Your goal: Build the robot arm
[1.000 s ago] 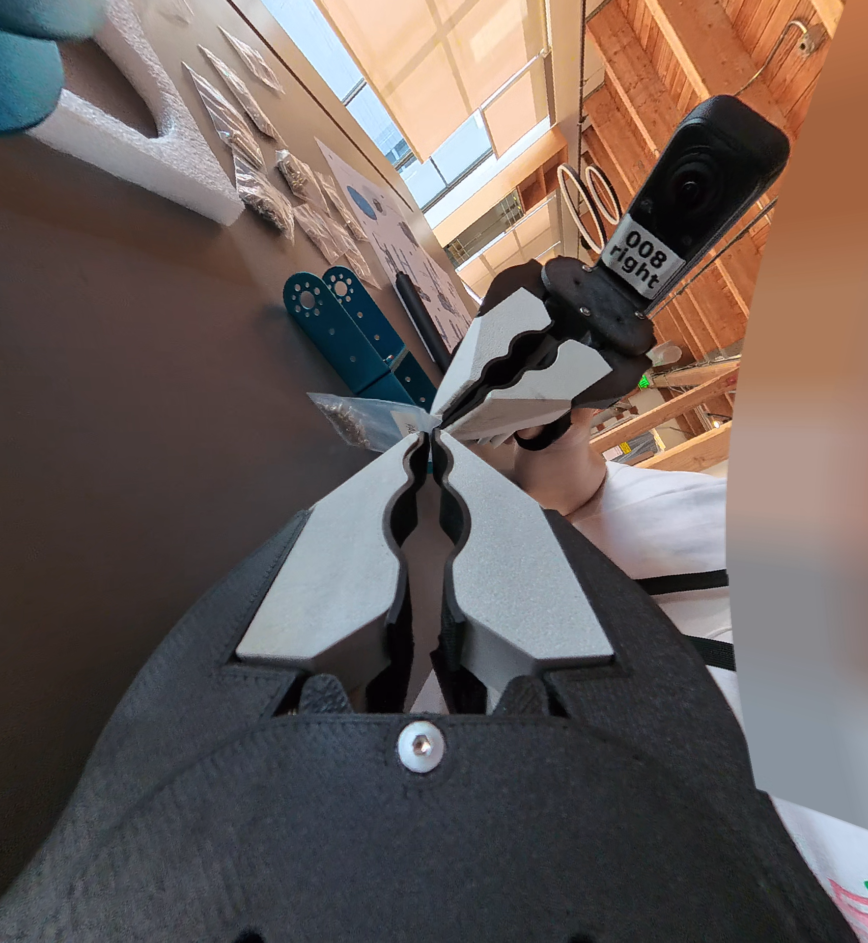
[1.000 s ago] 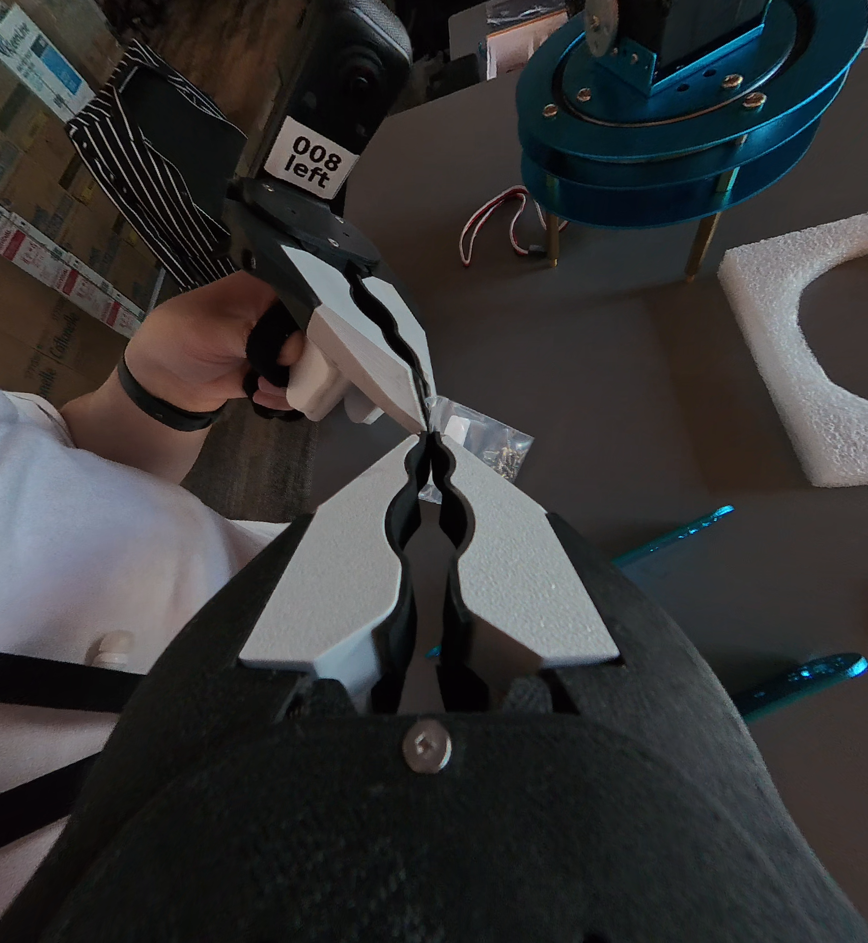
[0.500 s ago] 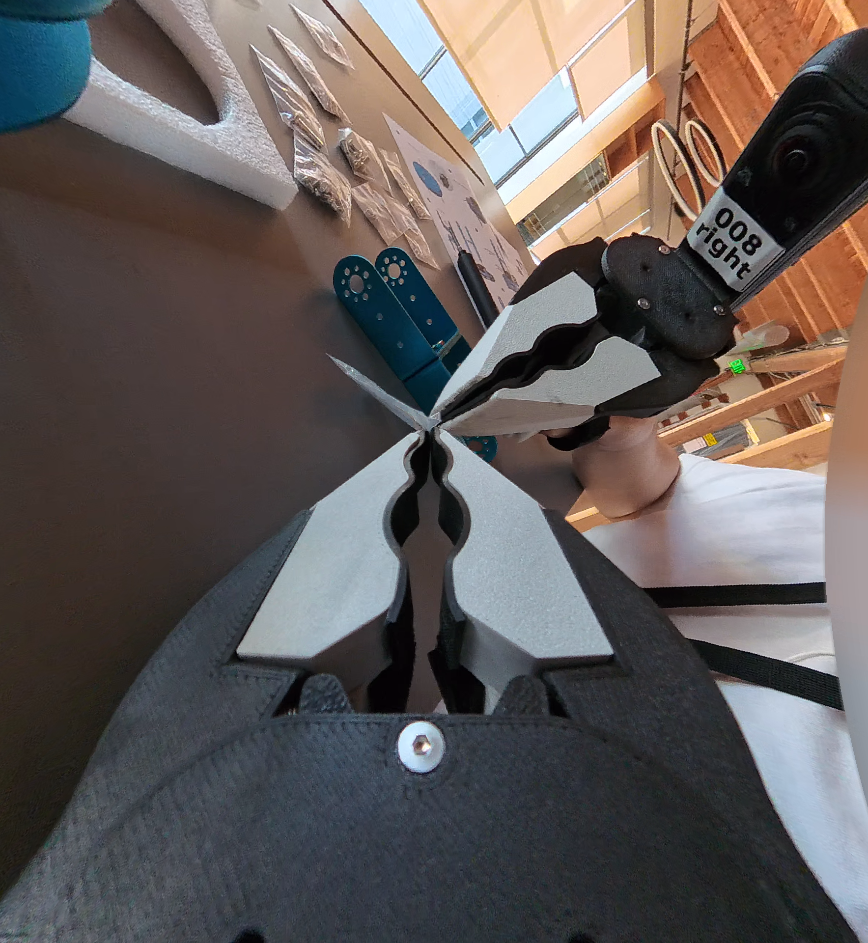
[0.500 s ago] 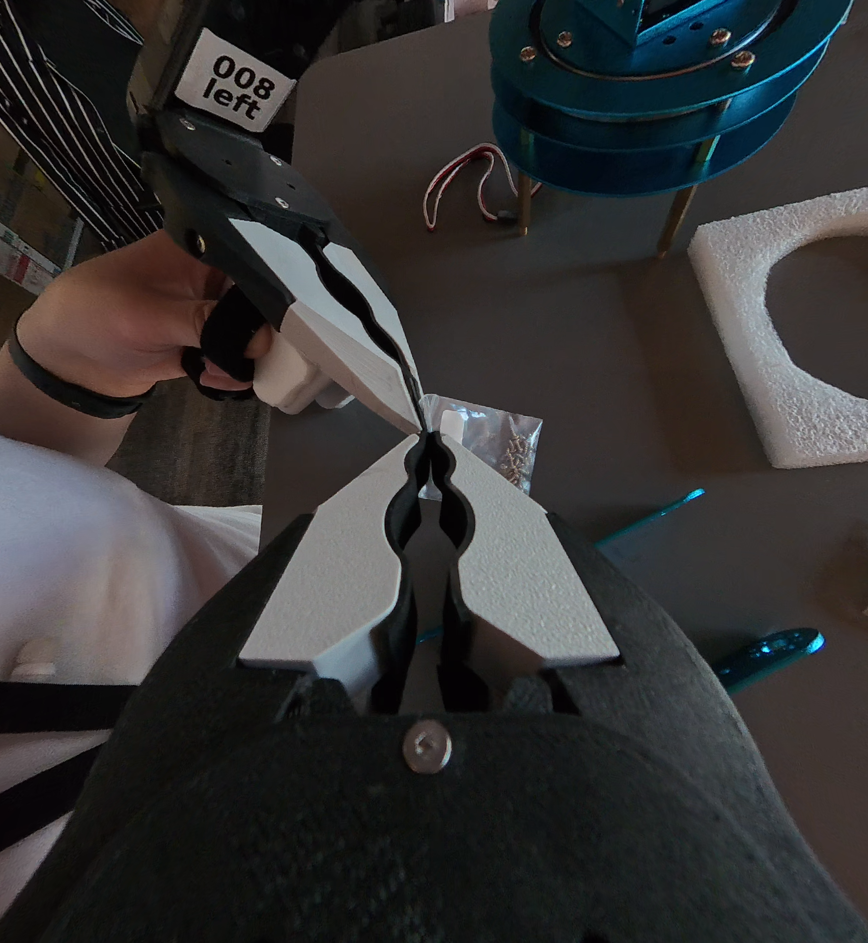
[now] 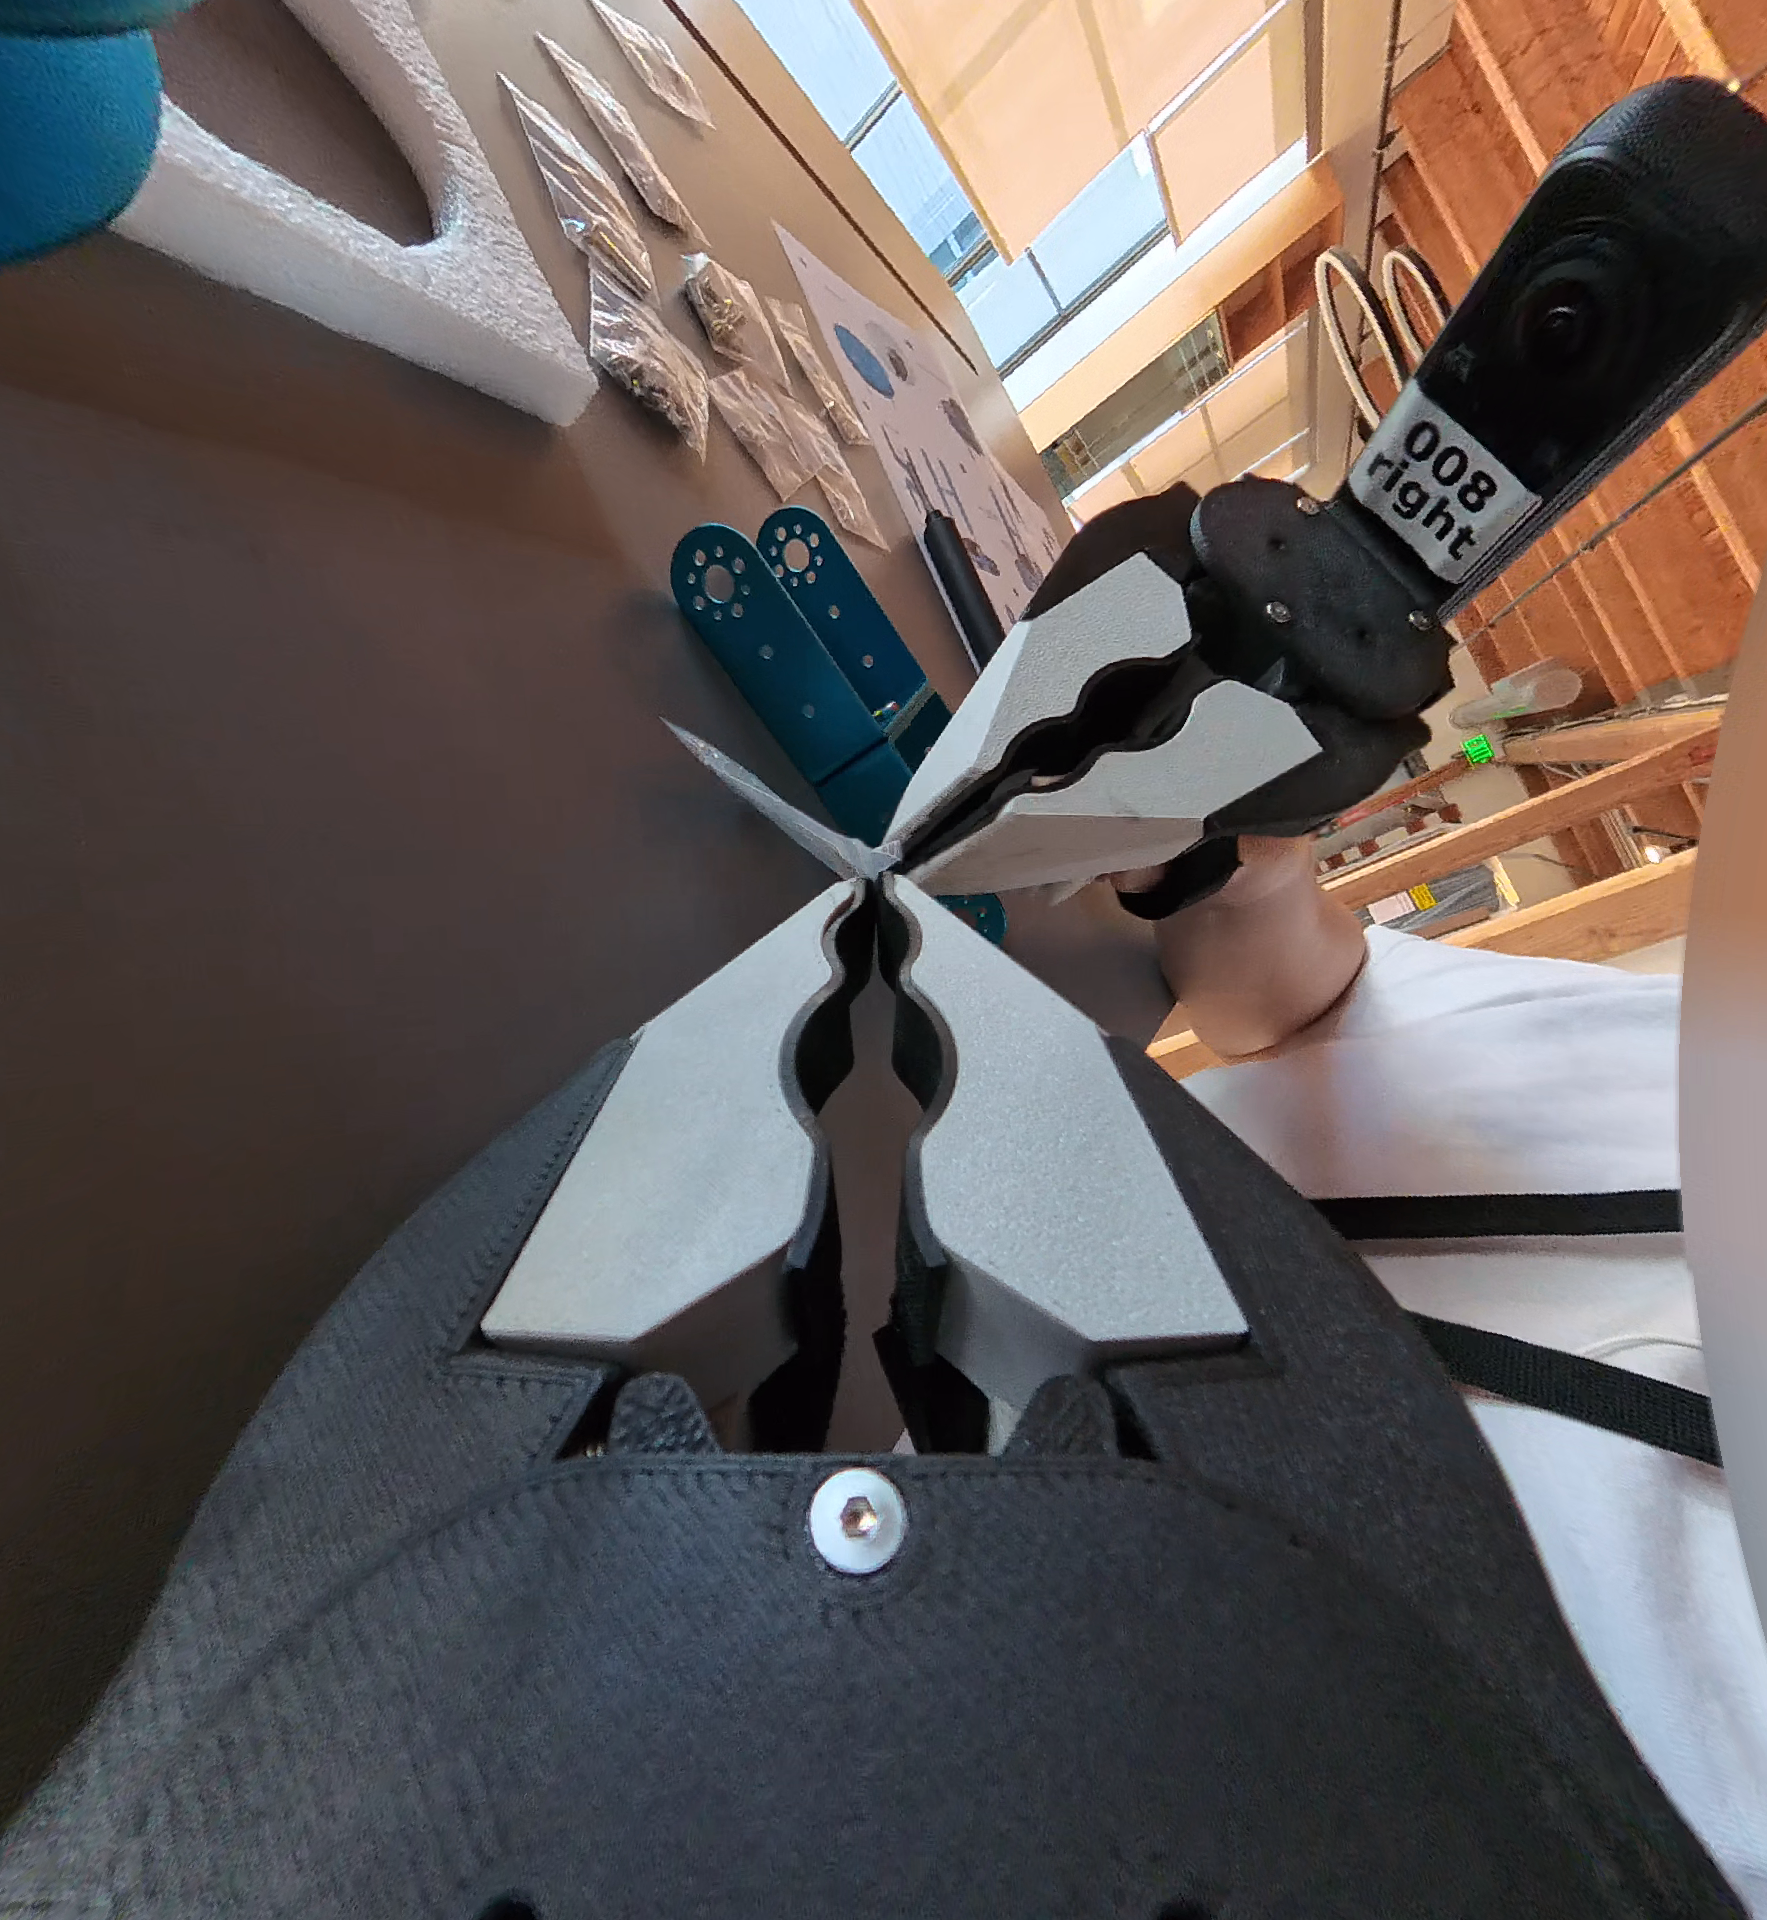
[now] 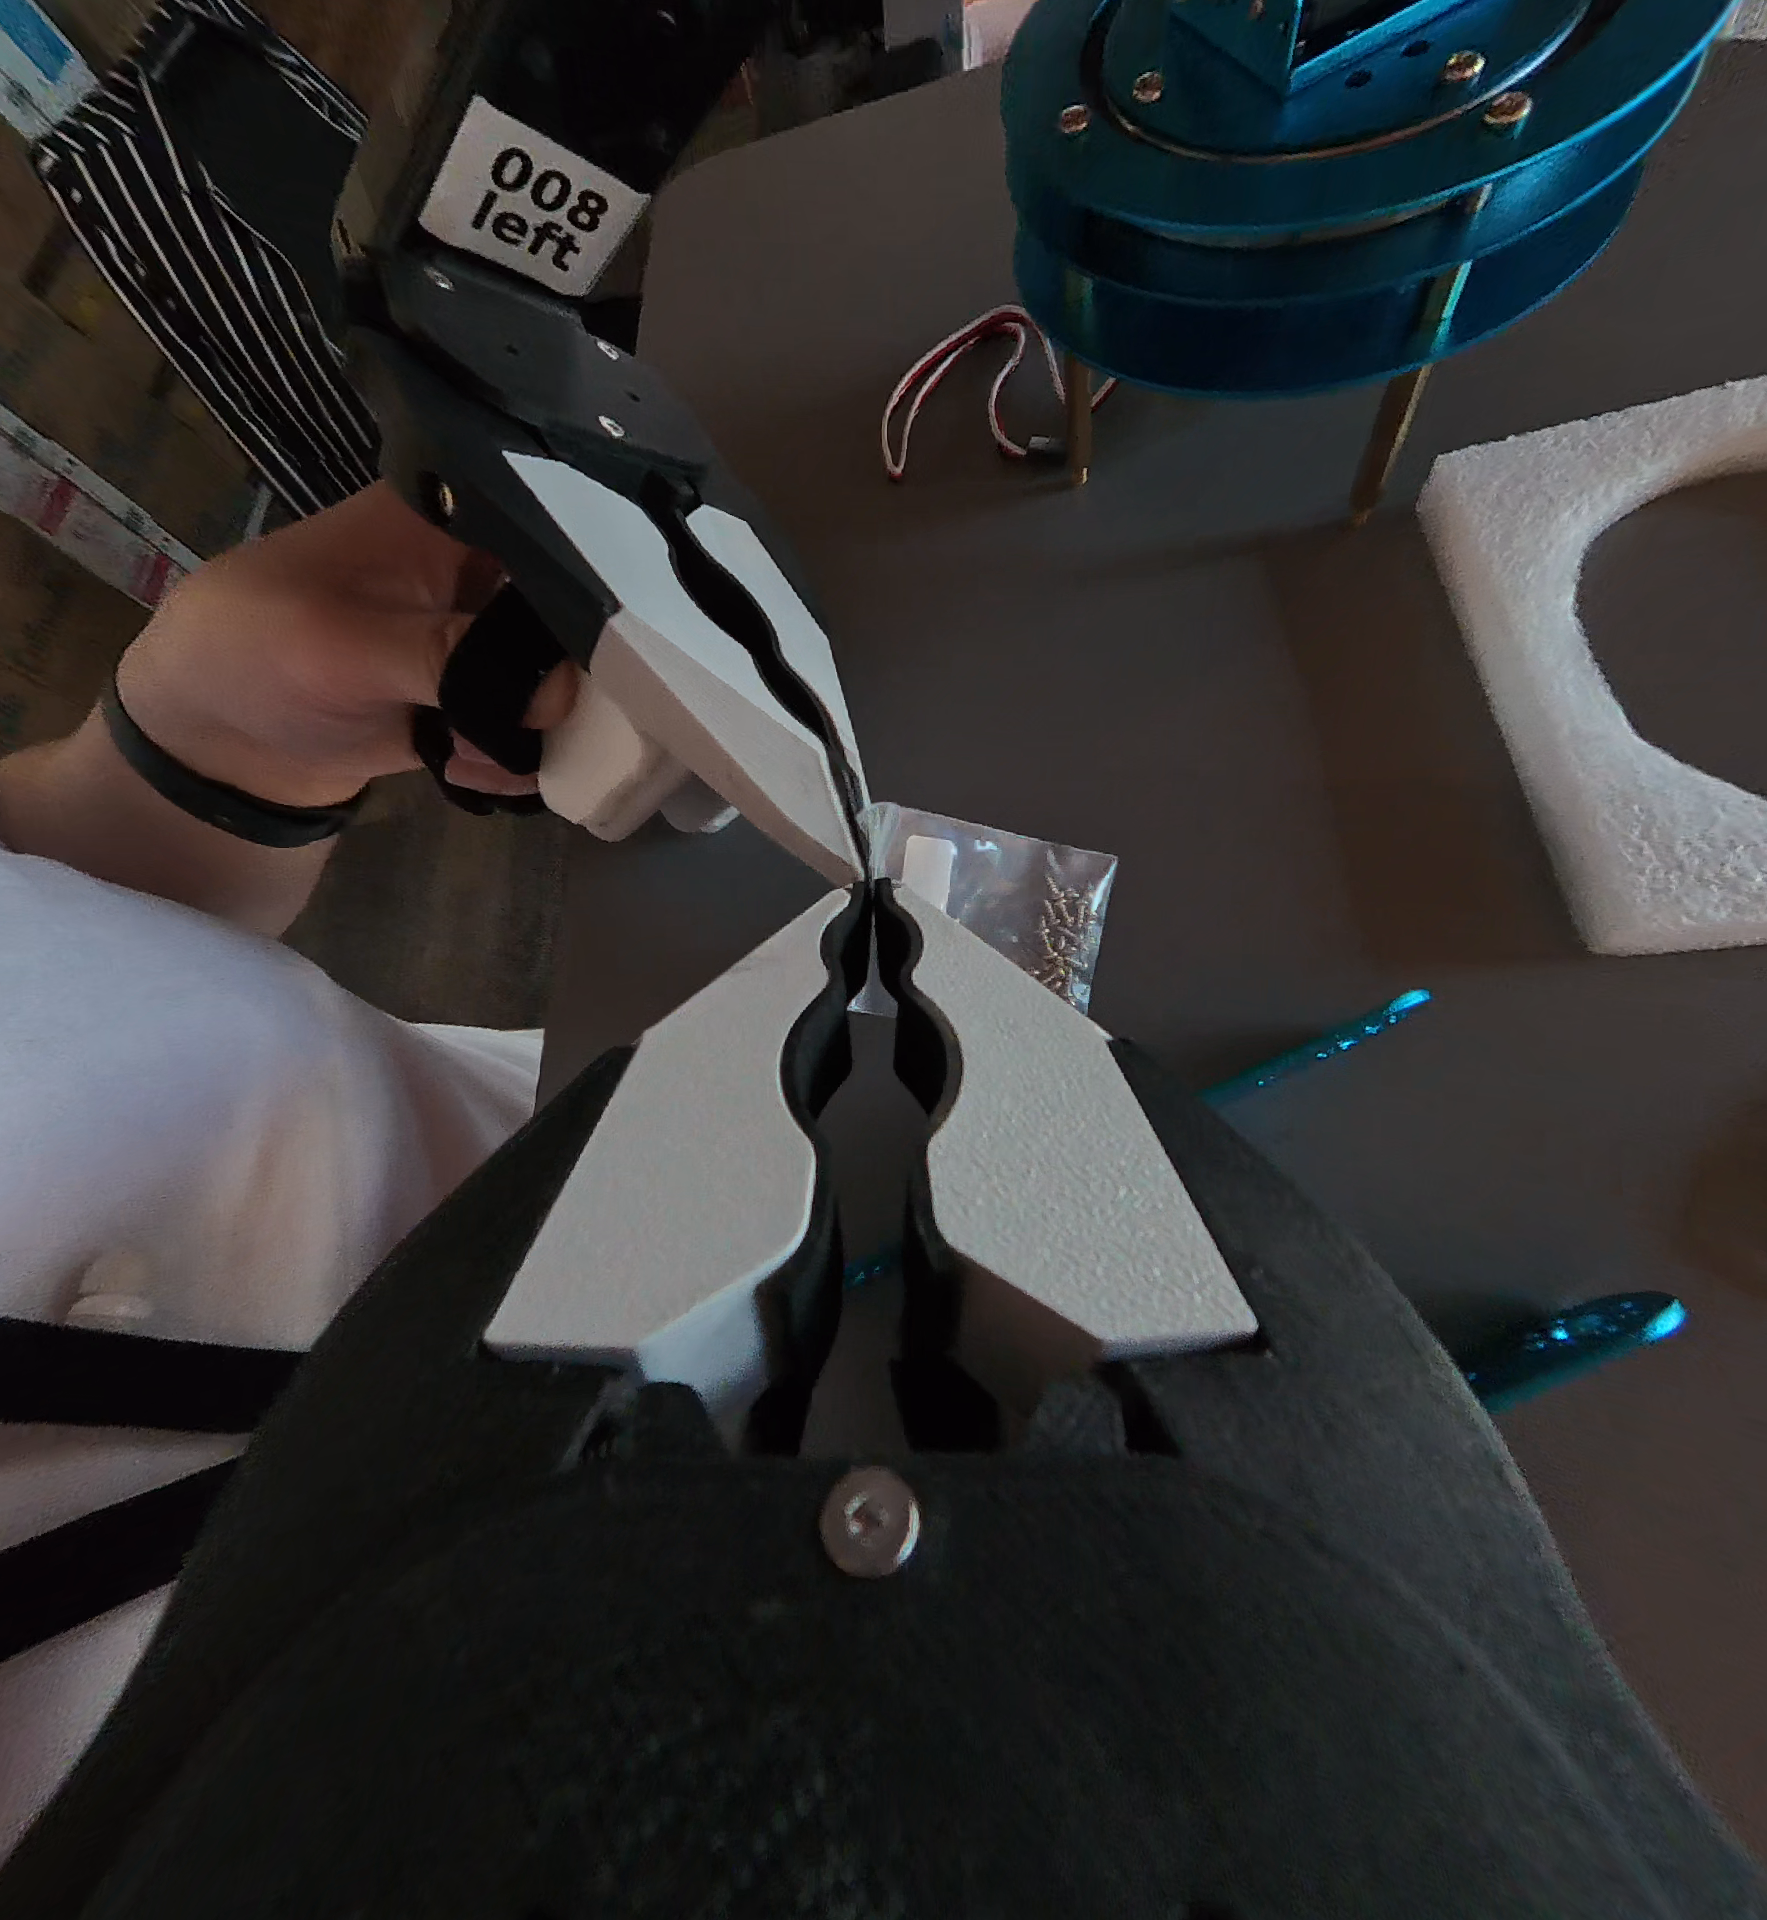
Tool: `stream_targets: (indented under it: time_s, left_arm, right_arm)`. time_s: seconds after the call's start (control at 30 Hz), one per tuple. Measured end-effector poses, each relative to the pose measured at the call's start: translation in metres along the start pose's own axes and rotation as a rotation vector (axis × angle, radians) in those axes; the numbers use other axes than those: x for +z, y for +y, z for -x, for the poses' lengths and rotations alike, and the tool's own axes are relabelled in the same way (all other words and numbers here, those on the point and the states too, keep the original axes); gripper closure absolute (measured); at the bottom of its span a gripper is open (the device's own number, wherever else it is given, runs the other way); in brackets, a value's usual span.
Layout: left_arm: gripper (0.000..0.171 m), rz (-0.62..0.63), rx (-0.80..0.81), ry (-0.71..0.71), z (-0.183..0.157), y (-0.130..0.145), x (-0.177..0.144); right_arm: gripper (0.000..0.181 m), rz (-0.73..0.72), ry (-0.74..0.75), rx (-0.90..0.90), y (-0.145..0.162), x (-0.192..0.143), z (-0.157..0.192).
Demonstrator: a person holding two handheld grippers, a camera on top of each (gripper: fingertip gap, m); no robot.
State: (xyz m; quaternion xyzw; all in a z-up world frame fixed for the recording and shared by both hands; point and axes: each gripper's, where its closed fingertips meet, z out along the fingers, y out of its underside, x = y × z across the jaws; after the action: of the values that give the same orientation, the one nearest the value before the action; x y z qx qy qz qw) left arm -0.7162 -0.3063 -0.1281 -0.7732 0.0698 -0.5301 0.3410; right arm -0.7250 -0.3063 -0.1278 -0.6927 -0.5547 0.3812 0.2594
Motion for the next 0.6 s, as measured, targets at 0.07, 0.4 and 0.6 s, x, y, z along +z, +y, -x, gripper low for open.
stream_targets:
  time_s: [0.07,0.4,0.6]
  left_arm:
    - [0.171,0.001,0.007,-0.011,0.001,0.000,0.002]
    - [0.171,-0.007,0.022,-0.007,0.000,-0.001,0.002]
    - [0.171,-0.046,0.009,0.065,-0.008,-0.005,-0.005]
  right_arm:
    - [0.177,0.011,-0.001,0.014,0.002,0.000,-0.002]
    - [0.181,0.025,-0.046,0.065,0.003,0.000,0.000]
    - [0.181,-0.016,-0.058,0.089,-0.006,-0.002,0.006]
